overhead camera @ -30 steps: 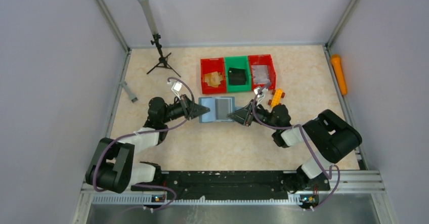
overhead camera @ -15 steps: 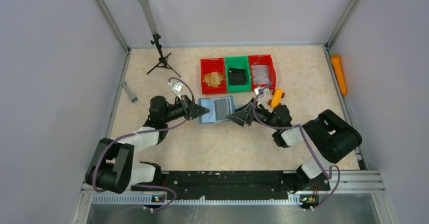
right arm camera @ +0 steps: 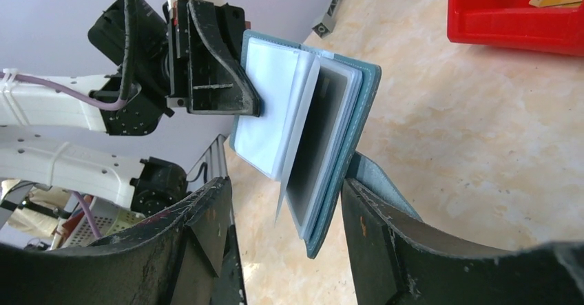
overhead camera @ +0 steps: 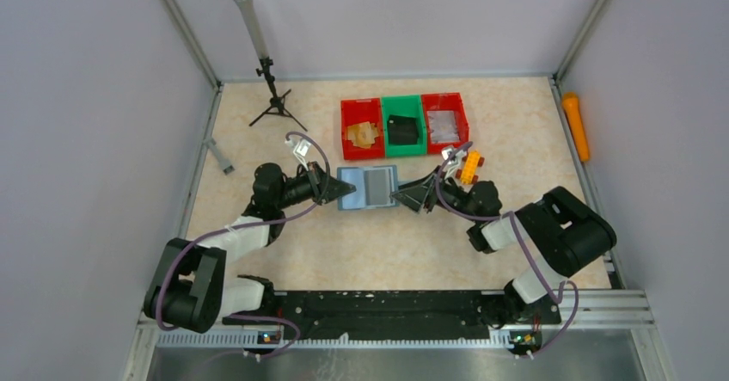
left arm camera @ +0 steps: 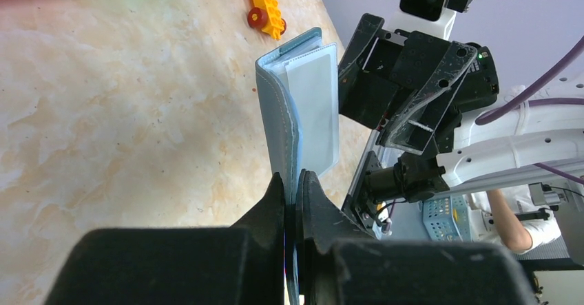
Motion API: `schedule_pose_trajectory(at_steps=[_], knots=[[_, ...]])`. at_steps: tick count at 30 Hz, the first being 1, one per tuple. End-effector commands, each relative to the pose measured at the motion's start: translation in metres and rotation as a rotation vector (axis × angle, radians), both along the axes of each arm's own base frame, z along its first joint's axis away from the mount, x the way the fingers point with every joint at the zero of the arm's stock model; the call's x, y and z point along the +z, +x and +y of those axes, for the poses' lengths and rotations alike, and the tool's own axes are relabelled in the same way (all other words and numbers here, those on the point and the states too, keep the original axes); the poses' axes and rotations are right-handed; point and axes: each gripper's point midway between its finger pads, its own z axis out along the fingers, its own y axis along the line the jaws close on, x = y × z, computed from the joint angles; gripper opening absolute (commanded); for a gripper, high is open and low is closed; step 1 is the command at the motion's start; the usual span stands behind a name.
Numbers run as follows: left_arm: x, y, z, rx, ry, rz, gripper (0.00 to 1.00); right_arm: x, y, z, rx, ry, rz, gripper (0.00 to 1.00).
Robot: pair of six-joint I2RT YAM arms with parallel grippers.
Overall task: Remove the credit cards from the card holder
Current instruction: Remove the credit card from the card holder.
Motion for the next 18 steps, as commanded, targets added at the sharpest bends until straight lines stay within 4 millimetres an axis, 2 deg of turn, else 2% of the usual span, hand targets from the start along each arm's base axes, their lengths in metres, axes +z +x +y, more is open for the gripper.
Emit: schedule_pose_trajectory(at_steps=[1,3,10,14,18], knots=[[0.025,0.002,-0.003,-0.021,-0.017,-0.109,0.01,0.025,0.002,-0.008,-0.031,0.062,-0.09,0.61],[0.026,0.001,-0.003,-0.022,-0.018,-0.112,0.01,0.023,0.003,-0.01,-0.04,0.063,-0.08,0.6],[0.03,-0.002,-0.004,-0.031,-0.03,-0.128,0.01,0.018,0.007,-0.008,-0.041,0.047,-0.047,0.35],[0.035,-0.005,-0.004,-0.043,-0.049,-0.146,0.01,0.013,0.011,-0.007,-0.048,0.027,-0.032,0.34],[0.041,-0.01,-0.004,-0.054,-0.066,-0.168,0.01,-0.003,0.022,-0.007,-0.085,-0.043,0.025,0.34]])
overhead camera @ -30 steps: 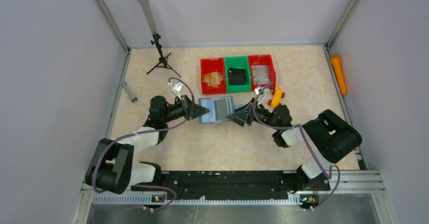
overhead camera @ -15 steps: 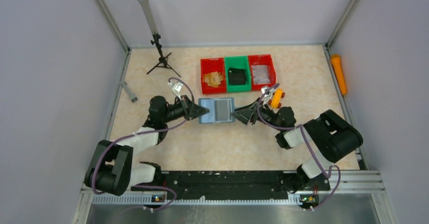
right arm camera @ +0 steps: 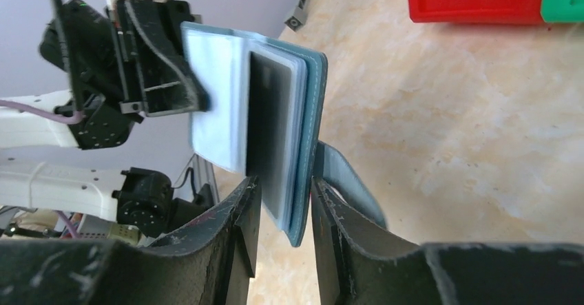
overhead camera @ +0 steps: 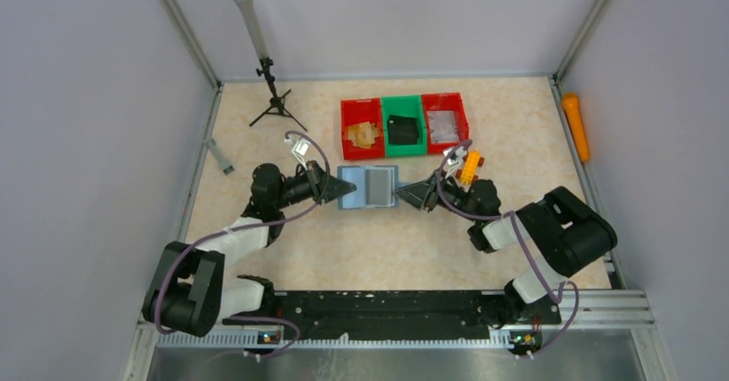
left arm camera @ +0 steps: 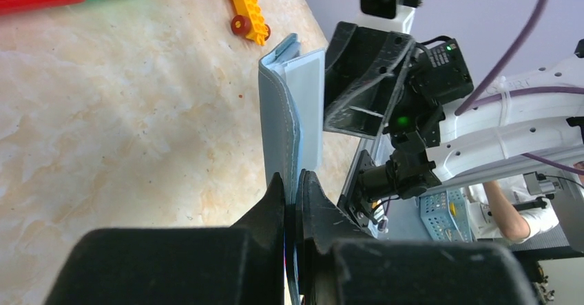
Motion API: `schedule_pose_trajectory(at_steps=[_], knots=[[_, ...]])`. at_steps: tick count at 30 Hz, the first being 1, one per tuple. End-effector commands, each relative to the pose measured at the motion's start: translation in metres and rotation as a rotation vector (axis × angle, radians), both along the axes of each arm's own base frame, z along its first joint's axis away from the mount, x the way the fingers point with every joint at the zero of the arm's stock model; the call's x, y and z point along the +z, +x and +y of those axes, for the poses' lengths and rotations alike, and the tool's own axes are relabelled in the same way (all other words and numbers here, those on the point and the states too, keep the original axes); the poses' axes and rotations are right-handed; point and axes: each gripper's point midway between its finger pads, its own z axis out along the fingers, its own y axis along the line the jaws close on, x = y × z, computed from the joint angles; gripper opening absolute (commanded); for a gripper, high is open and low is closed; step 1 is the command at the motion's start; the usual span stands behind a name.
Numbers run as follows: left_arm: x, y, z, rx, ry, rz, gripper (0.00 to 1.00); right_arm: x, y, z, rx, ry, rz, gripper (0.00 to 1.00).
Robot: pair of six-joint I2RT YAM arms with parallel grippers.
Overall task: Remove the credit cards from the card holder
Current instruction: Remove the credit card from the card holder.
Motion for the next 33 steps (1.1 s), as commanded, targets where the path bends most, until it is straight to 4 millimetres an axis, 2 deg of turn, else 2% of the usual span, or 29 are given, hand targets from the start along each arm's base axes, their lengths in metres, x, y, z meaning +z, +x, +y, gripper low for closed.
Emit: schedule_pose_trajectory(at_steps=[1,5,7,14,22,25,33], knots=[[0.032,-0.007,-0.003,-0.036,-0.052,-0.138,0.01,0.005,0.015,-0.001,-0.043,-0.036,-0.02,0.34],[0.036,-0.01,-0.002,-0.04,-0.062,-0.155,0.02,0.0,0.019,-0.001,-0.053,-0.061,-0.005,0.33],[0.035,-0.01,-0.003,-0.039,-0.061,-0.153,0.02,0.002,0.016,0.001,-0.041,-0.054,-0.018,0.37],[0.022,0.0,-0.004,-0.028,-0.036,-0.093,0.01,0.006,0.008,0.009,0.0,-0.059,-0.052,0.6],[0.02,0.0,-0.008,-0.039,-0.03,-0.086,0.01,0.004,0.004,0.023,0.04,-0.09,-0.058,0.76],[0.019,0.0,-0.01,-0.047,-0.027,-0.08,0.01,0.005,-0.001,0.028,0.061,-0.093,-0.074,0.89],[0.003,0.003,-0.027,-0.074,0.027,-0.031,0.01,-0.003,-0.006,0.041,0.095,-0.145,-0.073,0.92]])
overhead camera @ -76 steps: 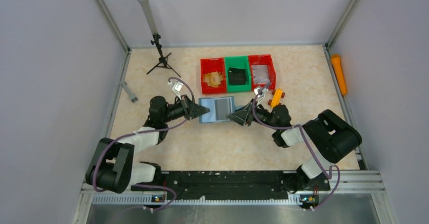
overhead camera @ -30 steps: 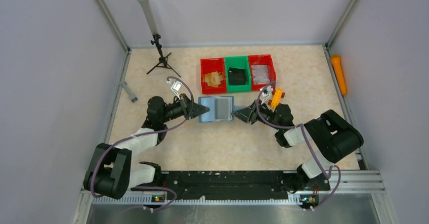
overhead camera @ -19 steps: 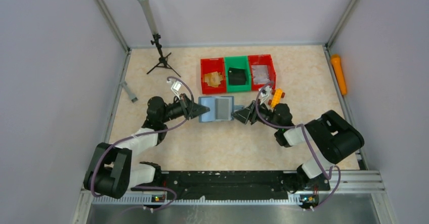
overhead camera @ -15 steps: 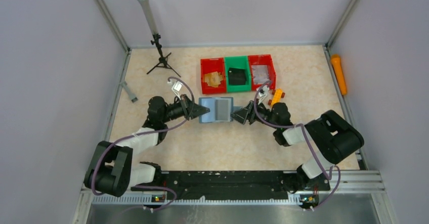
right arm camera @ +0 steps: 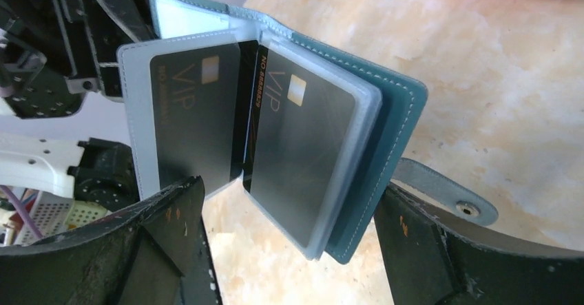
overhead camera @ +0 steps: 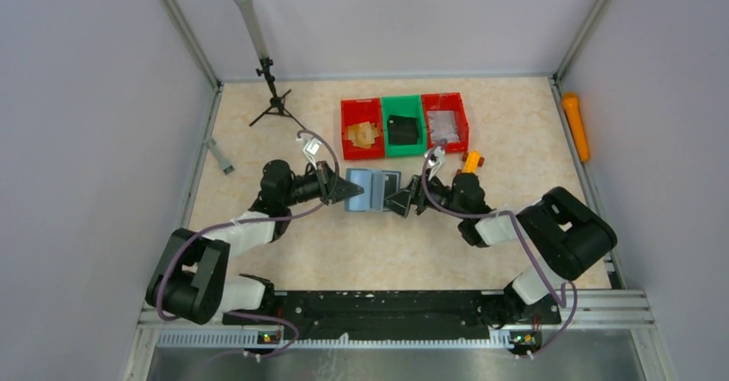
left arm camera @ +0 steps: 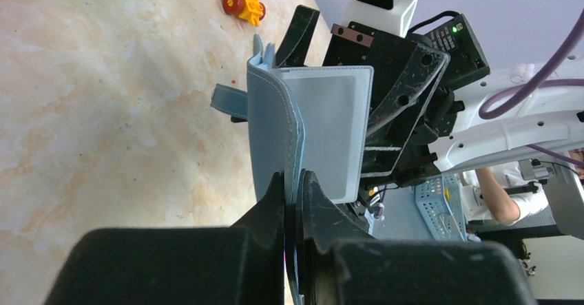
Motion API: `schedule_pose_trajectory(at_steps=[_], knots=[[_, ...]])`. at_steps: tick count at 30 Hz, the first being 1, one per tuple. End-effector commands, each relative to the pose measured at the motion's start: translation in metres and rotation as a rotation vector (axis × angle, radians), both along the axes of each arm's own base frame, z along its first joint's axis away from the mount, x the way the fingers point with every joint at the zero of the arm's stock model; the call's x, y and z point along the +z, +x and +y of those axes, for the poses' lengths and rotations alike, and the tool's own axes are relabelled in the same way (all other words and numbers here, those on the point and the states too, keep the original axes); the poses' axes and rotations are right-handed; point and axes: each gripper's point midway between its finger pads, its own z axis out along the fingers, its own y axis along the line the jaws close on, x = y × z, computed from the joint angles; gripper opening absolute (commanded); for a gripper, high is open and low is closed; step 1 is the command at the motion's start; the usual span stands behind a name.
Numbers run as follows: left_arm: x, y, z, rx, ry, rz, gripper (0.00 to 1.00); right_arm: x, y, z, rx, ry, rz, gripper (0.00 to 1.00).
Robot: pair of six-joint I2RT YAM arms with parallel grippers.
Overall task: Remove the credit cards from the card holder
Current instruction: Remove the credit card from the card holder.
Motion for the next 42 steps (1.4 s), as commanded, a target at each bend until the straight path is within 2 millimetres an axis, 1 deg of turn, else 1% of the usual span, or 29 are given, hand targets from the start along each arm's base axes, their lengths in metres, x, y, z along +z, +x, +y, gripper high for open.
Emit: schedule_pose_trajectory(at_steps=[1,4,10,17,20,25,26,29,30,31,32,34,35,38,42], knots=[[0.009,0.007,-0.013,-0.023,0.021,-0.055,0.01,0.02,0.002,0.015,0.034,-0.001,-0.093,0.92],[0.009,0.005,-0.019,-0.049,0.019,-0.055,0.01,0.015,0.003,0.02,0.037,-0.038,-0.091,0.93],[0.008,0.003,-0.023,-0.06,0.017,-0.053,0.02,0.013,0.001,0.023,0.051,-0.047,-0.085,0.94],[-0.005,0.001,-0.04,-0.1,0.077,-0.029,0.04,0.013,-0.001,0.025,0.062,-0.051,-0.098,0.95],[-0.011,0.002,-0.044,-0.105,0.104,-0.013,0.04,0.013,-0.001,0.025,0.066,-0.051,-0.1,0.96],[-0.015,0.0,-0.047,-0.124,0.109,0.006,0.1,0.013,-0.001,0.025,0.063,-0.051,-0.103,0.96],[-0.016,0.0,-0.048,-0.128,0.109,0.009,0.13,0.014,0.0,0.025,0.062,-0.049,-0.105,0.96],[-0.016,0.0,-0.048,-0.137,0.11,0.017,0.22,0.015,-0.001,0.024,0.058,-0.046,-0.108,0.79],[-0.016,-0.001,-0.048,-0.139,0.111,0.015,0.27,0.016,-0.001,0.024,0.057,-0.044,-0.111,0.74],[-0.016,-0.001,-0.048,-0.139,0.113,0.013,0.33,0.016,-0.001,0.024,0.055,-0.044,-0.11,0.7],[-0.016,-0.001,-0.048,-0.138,0.116,0.008,0.42,0.016,-0.001,0.023,0.053,-0.045,-0.111,0.64],[-0.017,-0.001,-0.046,-0.131,0.128,0.007,0.57,0.016,-0.001,0.023,0.05,-0.047,-0.113,0.44],[-0.017,-0.001,-0.045,-0.127,0.137,0.002,0.62,0.016,-0.001,0.022,0.05,-0.046,-0.114,0.42],[-0.018,-0.001,-0.044,-0.12,0.147,0.0,0.71,0.015,0.0,0.022,0.046,-0.051,-0.114,0.41],[-0.018,-0.001,-0.042,-0.108,0.157,-0.016,0.79,0.009,0.005,0.02,0.019,-0.076,-0.09,0.4]])
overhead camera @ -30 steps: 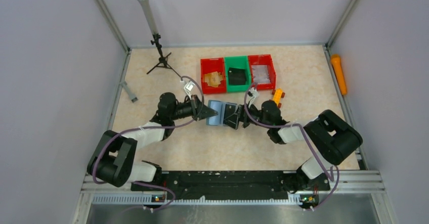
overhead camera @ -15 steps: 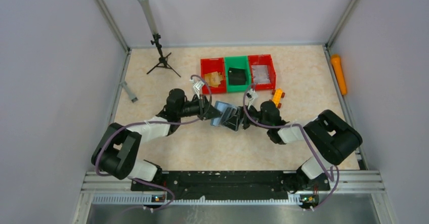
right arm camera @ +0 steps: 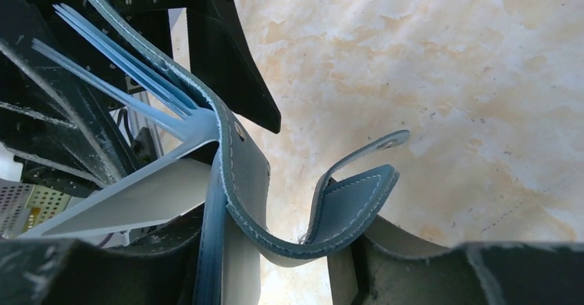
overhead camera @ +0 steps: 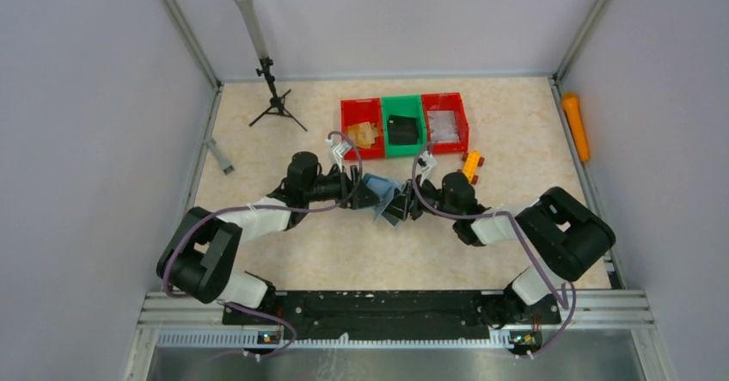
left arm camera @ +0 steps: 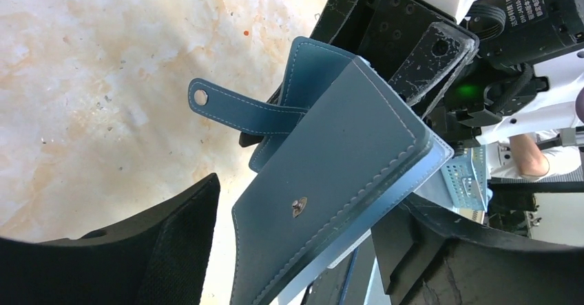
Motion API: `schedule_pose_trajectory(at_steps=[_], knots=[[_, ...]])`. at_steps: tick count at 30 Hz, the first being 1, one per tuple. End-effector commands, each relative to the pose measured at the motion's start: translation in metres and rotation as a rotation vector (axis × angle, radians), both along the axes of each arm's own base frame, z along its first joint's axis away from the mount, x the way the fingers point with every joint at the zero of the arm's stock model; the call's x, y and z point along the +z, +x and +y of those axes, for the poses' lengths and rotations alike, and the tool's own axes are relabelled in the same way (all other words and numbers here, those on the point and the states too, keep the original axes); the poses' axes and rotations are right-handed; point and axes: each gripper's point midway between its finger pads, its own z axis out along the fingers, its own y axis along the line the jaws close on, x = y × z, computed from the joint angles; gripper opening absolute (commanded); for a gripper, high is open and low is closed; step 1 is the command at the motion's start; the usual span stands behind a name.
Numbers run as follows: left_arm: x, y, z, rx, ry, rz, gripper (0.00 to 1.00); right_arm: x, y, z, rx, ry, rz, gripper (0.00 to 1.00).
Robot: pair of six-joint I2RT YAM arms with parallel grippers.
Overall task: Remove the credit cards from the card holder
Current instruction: Remove the credit card from the card holder.
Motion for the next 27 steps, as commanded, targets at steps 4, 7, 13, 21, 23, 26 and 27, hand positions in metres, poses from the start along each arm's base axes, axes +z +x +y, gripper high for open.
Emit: schedule_pose_trajectory(at_steps=[4,7,13,21,23,26,27], knots=[[0.018,0.01,0.007,0.065,0.042,-0.138,0.97,0.026,0.019,0.011,-0.028,0.012,-0.072,0.35],[0.02,0.015,0.014,0.126,0.084,-0.183,0.99,0.022,0.021,0.012,-0.034,0.0,-0.05,0.34],[0.028,0.005,0.01,0.084,0.067,-0.244,0.99,0.015,0.022,0.011,-0.027,-0.012,-0.018,0.33],[0.007,0.003,-0.006,0.056,0.227,-0.264,0.99,0.017,0.019,0.014,-0.003,0.004,-0.015,0.34],[0.004,0.009,-0.001,0.094,0.265,-0.269,0.99,0.019,0.018,0.016,0.009,0.013,-0.015,0.33],[0.0,0.018,0.007,0.15,0.317,-0.269,0.9,0.02,0.016,0.016,0.018,0.025,-0.016,0.34],[-0.001,0.018,0.008,0.156,0.321,-0.268,0.85,0.021,0.016,0.016,0.019,0.026,-0.015,0.33]])
